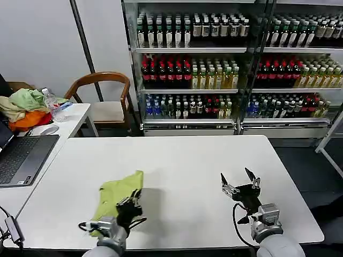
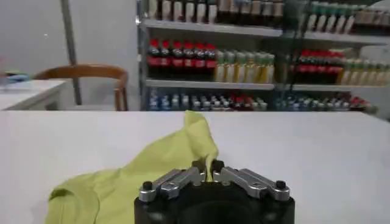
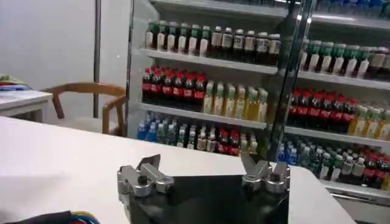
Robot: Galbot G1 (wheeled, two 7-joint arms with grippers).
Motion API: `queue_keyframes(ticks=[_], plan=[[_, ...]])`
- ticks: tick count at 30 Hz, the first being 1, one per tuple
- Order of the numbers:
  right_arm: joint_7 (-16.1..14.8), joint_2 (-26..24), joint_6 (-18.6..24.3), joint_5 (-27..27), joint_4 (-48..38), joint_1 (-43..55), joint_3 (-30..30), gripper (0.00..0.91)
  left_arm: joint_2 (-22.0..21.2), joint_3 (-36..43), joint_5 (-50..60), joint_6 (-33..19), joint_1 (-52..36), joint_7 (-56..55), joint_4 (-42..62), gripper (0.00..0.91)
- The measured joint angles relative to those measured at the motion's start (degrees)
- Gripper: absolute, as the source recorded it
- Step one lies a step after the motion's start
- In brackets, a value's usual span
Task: Fold and organize the clothes.
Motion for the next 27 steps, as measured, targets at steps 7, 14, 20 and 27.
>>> queue_keyframes(ticks=[7,14,20,27], plan=[[-0.03,-0.33,-0.13,-0.08,-0.25,0.17,0.6,0.907,-2.39,4.77,-2.93,-0.25,-5.69,-1.68,3.28,0.907],[-0.21,-0.3,-0.03,0.06,-0.71,0.37,0.37,0.907,-4.27,8.2,-5.68,-2.25,-9.2,-2.18,5.85,0.907],[-0.38,0.24,-0.72,0.85,-1.81,1.89,-0.83,0.907,-4.01,8.57,-9.53,-4.64,-9.65,-1.22,3.79,0.907],[-0.45,1.23,-3.36,5.4,-3.64,4.65,-4.06,0.907,-0.82,3.85,-9.94,-6.85,-7.26,1.11,0.18,0.907]])
